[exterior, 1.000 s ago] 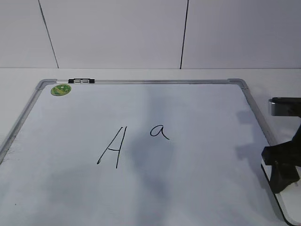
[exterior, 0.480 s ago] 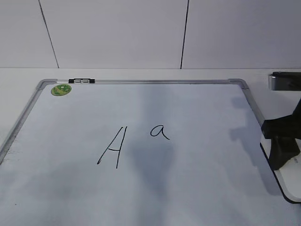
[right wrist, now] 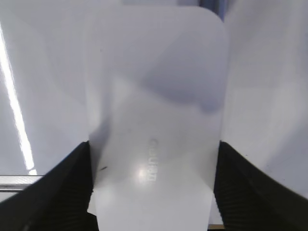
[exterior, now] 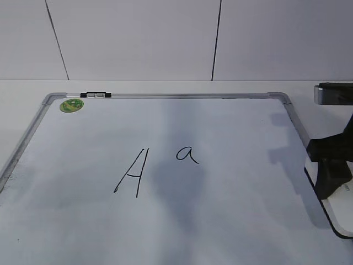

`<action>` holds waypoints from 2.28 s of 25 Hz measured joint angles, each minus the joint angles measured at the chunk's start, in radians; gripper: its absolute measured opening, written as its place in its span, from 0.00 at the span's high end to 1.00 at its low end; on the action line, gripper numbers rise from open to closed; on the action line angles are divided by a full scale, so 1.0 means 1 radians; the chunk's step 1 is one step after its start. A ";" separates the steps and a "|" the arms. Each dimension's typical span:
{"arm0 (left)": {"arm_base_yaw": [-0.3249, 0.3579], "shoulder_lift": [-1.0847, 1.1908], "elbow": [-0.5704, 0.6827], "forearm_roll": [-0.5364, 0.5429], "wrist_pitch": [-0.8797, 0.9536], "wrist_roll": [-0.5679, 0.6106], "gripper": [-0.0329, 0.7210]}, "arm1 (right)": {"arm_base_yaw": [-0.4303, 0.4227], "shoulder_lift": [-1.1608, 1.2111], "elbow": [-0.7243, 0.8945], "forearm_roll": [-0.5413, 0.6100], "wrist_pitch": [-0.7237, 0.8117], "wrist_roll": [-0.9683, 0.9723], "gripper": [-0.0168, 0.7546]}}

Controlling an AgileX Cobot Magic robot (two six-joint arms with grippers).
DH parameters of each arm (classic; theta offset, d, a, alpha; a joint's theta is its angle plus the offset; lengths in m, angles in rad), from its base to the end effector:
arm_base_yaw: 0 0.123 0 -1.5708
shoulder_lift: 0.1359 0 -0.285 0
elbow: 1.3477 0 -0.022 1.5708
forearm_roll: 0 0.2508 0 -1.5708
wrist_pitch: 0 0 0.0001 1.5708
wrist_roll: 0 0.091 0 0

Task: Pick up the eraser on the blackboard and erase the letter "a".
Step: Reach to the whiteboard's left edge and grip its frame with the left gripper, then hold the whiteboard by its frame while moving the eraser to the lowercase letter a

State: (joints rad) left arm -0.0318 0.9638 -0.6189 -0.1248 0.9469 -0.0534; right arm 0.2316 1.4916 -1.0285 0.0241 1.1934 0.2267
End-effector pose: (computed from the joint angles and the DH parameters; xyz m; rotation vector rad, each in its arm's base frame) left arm 0.1510 -0.0140 0.2499 -0.1052 2.7734 -0.1812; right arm 0.2502 0.0611 0.2450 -0.0062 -3.1378 -0.0348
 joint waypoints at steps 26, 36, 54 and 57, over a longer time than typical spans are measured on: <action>0.000 0.723 -0.450 0.125 -0.096 -0.002 0.45 | 0.000 0.000 0.000 0.011 0.012 -0.020 0.25; 0.000 0.870 -0.459 0.125 -0.138 -0.002 0.45 | 0.000 0.000 -0.004 0.012 0.014 -0.026 0.25; 0.000 0.876 -0.460 0.148 -0.152 -0.002 0.45 | 0.000 0.000 -0.004 0.013 0.016 -0.029 0.25; 0.000 0.876 -0.460 0.154 -0.152 -0.002 0.45 | 0.000 0.000 -0.004 0.013 0.016 -0.029 0.25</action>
State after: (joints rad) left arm -0.0318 1.8400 -1.0791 0.0288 0.7952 -0.0552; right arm 0.2316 1.4916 -1.0324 0.0375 1.2095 0.1973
